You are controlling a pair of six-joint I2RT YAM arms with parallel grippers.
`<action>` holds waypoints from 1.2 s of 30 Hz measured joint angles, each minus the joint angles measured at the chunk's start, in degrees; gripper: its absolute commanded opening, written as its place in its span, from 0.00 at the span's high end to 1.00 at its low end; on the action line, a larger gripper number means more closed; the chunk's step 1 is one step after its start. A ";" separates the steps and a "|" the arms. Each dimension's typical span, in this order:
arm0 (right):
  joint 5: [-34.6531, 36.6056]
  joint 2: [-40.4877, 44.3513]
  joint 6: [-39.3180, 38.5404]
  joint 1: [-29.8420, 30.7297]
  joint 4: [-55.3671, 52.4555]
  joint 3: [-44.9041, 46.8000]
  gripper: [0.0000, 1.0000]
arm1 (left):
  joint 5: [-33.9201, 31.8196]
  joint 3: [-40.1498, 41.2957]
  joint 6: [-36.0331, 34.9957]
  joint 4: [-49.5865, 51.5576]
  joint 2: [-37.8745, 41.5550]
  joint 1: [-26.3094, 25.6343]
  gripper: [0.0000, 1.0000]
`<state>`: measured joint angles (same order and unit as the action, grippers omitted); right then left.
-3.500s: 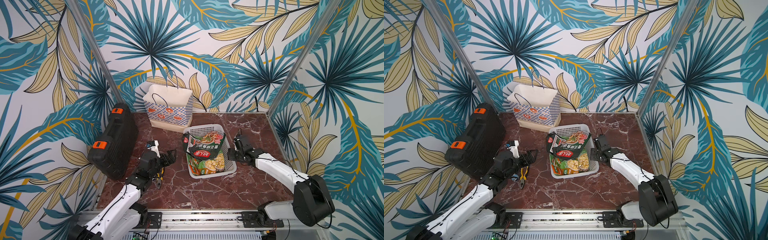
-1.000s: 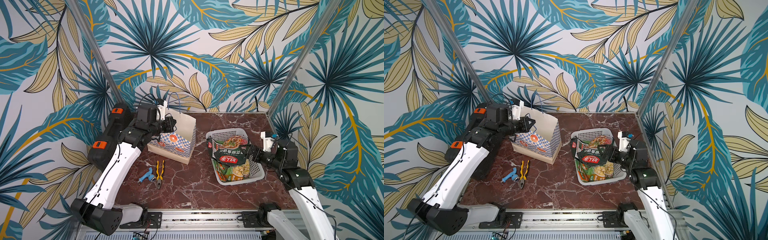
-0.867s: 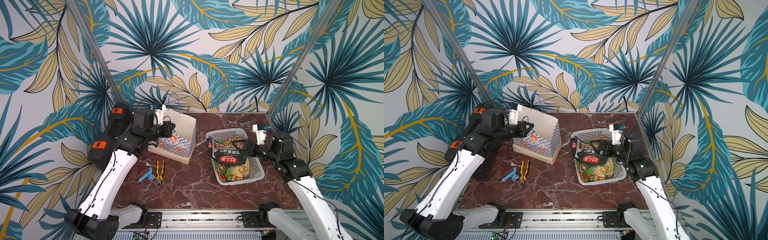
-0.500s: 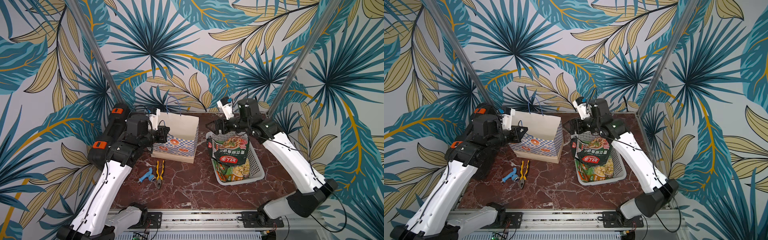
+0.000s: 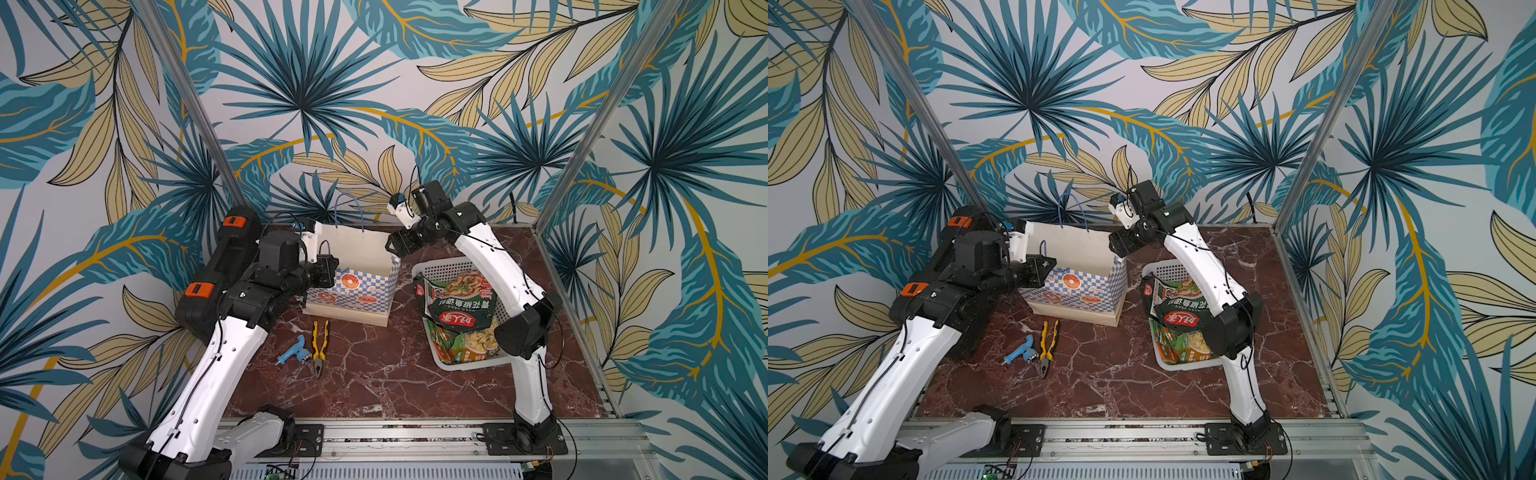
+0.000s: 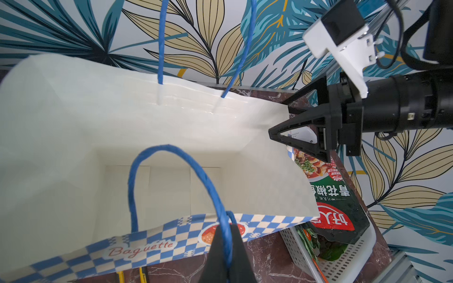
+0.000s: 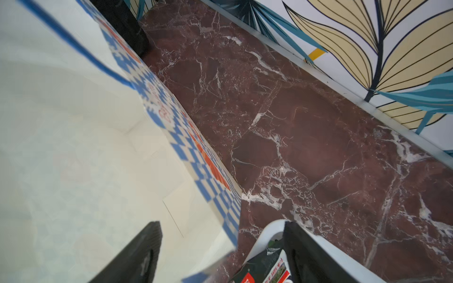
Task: Place the condiment packets inside the bag
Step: Adjust the paper bag at the center of the board.
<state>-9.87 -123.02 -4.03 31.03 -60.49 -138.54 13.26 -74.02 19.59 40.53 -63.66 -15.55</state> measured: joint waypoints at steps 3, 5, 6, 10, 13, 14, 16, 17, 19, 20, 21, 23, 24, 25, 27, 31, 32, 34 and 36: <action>0.48 -2.03 -0.61 0.90 -0.76 -4.04 0.41 | -0.20 0.00 -0.39 0.00 0.00 0.37 1.00; 1.38 -2.16 -0.50 1.79 -1.03 -5.20 0.53 | -0.31 0.00 -0.72 -0.02 -0.07 0.81 1.00; 1.99 -2.14 -0.20 2.19 -1.09 -5.60 0.58 | -0.42 0.00 -0.76 -0.02 -0.11 1.03 1.00; 5.95 -1.57 2.05 3.63 -1.05 -5.18 0.82 | -1.01 -0.33 -1.18 -0.07 -1.14 1.77 1.00; 9.38 1.88 4.81 4.02 0.07 0.52 0.92 | -1.53 -1.90 -1.77 -0.59 -2.97 2.16 1.00; 10.45 3.69 5.73 4.13 0.72 3.34 0.93 | -1.57 -2.71 -2.16 -0.94 -3.74 2.27 1.00; 12.41 8.07 7.69 4.24 2.03 9.68 0.94 | -1.62 -4.31 -2.60 -1.77 -5.16 2.32 1.00; 13.35 10.97 8.87 4.33 2.82 13.40 0.94 | -1.62 -5.20 -2.91 -2.23 -5.97 2.32 1.00; 14.53 15.82 10.99 4.66 4.31 18.88 0.94 | -1.53 -6.54 -3.48 -3.17 -7.39 2.34 1.00; 15.10 18.34 12.11 4.90 5.09 21.49 0.94 | -1.49 -7.21 -3.78 -3.58 -8.20 2.38 1.00; 15.23 20.28 12.98 5.14 5.86 23.45 0.94 | -1.49 -7.80 -3.98 -3.87 -8.94 2.38 1.00; 15.45 24.55 15.21 5.95 7.93 28.02 0.93 | -1.53 -8.76 -4.42 -4.37 -10.51 2.51 1.00; 15.37 26.14 16.13 6.43 8.74 29.97 0.91 | -1.60 -8.92 -4.57 -4.63 -11.06 2.58 1.00; 15.08 27.76 17.18 7.04 9.81 32.11 0.91 | -1.73 -8.98 -4.70 -4.68 -11.50 2.64 1.00; 14.43 30.27 19.12 8.50 12.00 36.41 0.85 | -2.03 -8.98 -4.81 -4.63 -11.98 2.91 1.00; 12.98 33.38 22.67 12.57 15.10 43.56 0.75 | -2.43 -8.98 -4.76 -4.33 -12.00 4.09 1.00; 12.81 33.90 23.39 13.57 15.76 44.74 0.71 | -2.43 -9.01 -4.76 -4.13 -12.00 4.42 1.00; 12.39 35.30 24.68 15.85 16.96 46.71 0.65 | -2.38 -9.22 -4.79 -3.23 -12.00 5.11 0.97; 11.89 37.09 25.75 17.46 17.97 48.41 0.58 | -2.32 -9.62 -4.81 -2.32 -11.98 5.46 0.88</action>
<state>2.02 -85.93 21.71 48.49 -42.52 -90.13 10.94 -83.64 14.79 38.22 -75.64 -10.09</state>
